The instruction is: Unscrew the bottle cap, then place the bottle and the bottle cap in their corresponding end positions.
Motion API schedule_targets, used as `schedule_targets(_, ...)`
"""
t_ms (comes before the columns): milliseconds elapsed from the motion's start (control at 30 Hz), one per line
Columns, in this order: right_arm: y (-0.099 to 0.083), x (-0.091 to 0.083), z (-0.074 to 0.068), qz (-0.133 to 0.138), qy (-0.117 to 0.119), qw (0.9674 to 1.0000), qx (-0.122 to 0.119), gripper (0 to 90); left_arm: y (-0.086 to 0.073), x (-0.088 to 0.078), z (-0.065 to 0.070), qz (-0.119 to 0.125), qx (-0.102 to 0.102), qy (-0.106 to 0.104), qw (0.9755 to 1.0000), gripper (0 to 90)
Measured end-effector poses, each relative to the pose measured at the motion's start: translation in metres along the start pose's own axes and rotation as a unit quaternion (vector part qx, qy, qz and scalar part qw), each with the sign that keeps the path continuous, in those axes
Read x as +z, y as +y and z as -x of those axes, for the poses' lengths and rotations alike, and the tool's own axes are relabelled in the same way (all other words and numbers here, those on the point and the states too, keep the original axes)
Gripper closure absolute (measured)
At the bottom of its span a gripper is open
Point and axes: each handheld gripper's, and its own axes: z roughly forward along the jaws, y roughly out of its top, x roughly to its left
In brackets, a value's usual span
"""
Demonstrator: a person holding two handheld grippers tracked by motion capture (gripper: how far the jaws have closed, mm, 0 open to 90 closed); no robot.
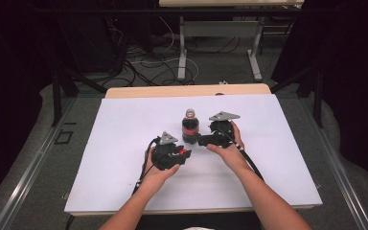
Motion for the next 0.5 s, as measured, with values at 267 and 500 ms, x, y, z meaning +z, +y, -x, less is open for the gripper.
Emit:
schedule_targets(267, -0.014, -0.026, 0.014, 0.012, -0.019, 0.9996, -0.015, 6.2, -0.015, 0.025, 0.003, -0.013, 0.021, -0.001, 0.9997, 61.4)
schedule_targets(500, -0.026, -0.035, 0.023, 0.006, -0.033, 0.9994, -0.010, 0.0, -0.024, 0.036, 0.009, -0.033, 0.042, -0.004, 0.9986, 61.3)
